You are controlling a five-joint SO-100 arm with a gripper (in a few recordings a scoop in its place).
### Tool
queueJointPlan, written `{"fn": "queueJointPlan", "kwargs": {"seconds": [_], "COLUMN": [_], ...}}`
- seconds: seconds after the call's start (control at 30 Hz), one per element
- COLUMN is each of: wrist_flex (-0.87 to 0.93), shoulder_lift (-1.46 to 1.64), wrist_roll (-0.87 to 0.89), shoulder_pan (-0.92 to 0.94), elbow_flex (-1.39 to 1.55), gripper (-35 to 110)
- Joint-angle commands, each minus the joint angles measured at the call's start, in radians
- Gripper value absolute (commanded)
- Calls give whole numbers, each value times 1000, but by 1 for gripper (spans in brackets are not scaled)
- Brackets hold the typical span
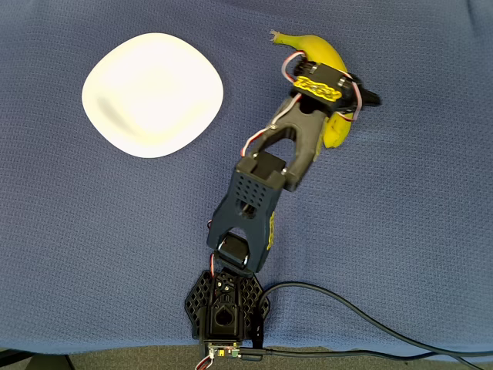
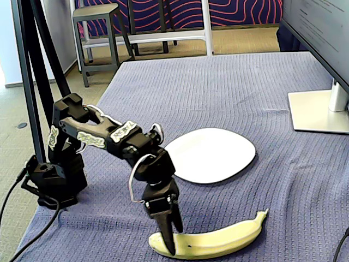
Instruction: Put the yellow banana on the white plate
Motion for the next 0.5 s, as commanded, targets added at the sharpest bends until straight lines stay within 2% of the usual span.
{"fn": "queueJointPlan", "kwargs": {"seconds": [0.0, 0.3, 0.47], "wrist_flex": [9, 2, -94], "shoulder_lift": [72, 87, 69], "wrist_roll": [17, 23, 18], "shoulder_pan": [-35, -54, -25], "elbow_flex": [-54, -51, 11], "gripper": [38, 37, 36]}}
